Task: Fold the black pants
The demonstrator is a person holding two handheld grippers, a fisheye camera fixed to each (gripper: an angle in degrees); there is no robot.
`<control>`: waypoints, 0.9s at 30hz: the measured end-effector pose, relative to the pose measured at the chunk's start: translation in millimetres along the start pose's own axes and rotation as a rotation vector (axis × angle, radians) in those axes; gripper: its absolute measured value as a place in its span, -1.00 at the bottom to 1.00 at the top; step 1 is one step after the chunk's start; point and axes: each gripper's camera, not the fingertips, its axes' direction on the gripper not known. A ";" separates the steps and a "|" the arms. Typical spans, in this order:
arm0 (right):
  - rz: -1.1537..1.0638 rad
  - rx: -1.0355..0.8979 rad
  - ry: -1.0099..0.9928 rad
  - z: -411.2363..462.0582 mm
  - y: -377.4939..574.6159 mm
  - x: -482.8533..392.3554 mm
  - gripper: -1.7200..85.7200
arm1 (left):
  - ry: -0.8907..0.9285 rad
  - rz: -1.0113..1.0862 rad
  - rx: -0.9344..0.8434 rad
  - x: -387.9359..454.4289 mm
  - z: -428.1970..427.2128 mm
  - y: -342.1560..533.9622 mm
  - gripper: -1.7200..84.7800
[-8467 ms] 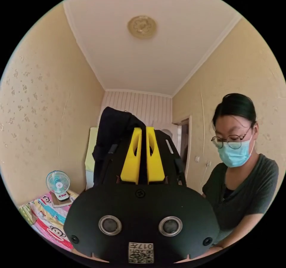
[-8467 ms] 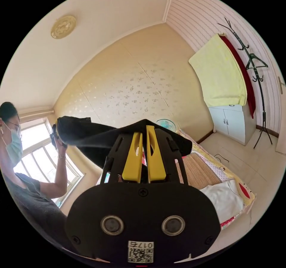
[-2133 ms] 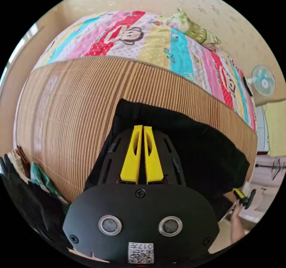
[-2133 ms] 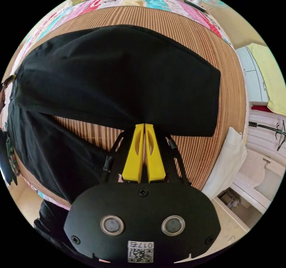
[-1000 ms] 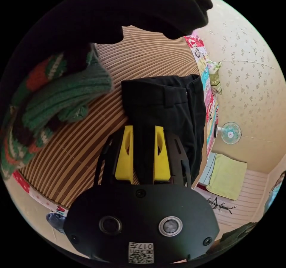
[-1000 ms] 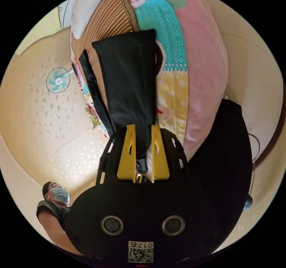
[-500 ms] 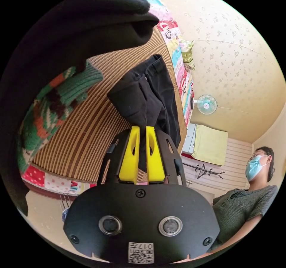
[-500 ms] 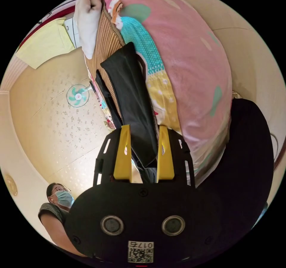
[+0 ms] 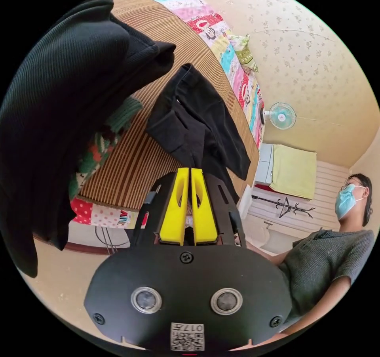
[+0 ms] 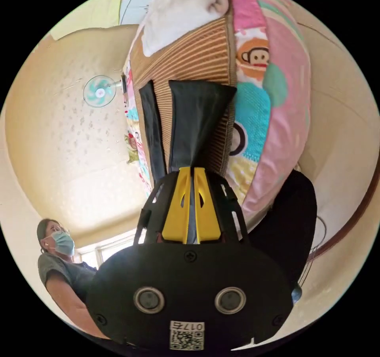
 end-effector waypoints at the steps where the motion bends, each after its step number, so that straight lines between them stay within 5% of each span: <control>1: -0.061 0.005 -0.002 -18.9 -4.0 -13.8 -0.93 | 0.027 -0.011 -0.006 -2.3 2.4 3.9 -0.98; 5: -0.233 0.107 -0.150 -79.5 -19.6 -66.8 -0.93 | 0.278 -0.053 0.009 1.2 24.7 26.6 -0.98; 10: -0.435 0.156 -0.214 -52.5 -73.0 -153.1 -0.93 | 0.395 -0.056 0.134 26.8 41.4 2.6 -0.98; 16: -0.526 0.051 -0.288 123.5 -188.4 -239.9 -0.90 | 0.293 -0.097 0.276 45.4 77.8 -102.8 -0.98; 20: -0.343 0.037 -0.324 247.2 -261.5 -244.6 -0.80 | 0.143 -0.132 0.429 43.3 109.6 -173.1 -0.96; 27: -0.226 0.122 -0.050 262.9 -253.9 -185.9 -0.73 | -0.125 -0.044 0.304 62.0 151.1 -179.3 -0.80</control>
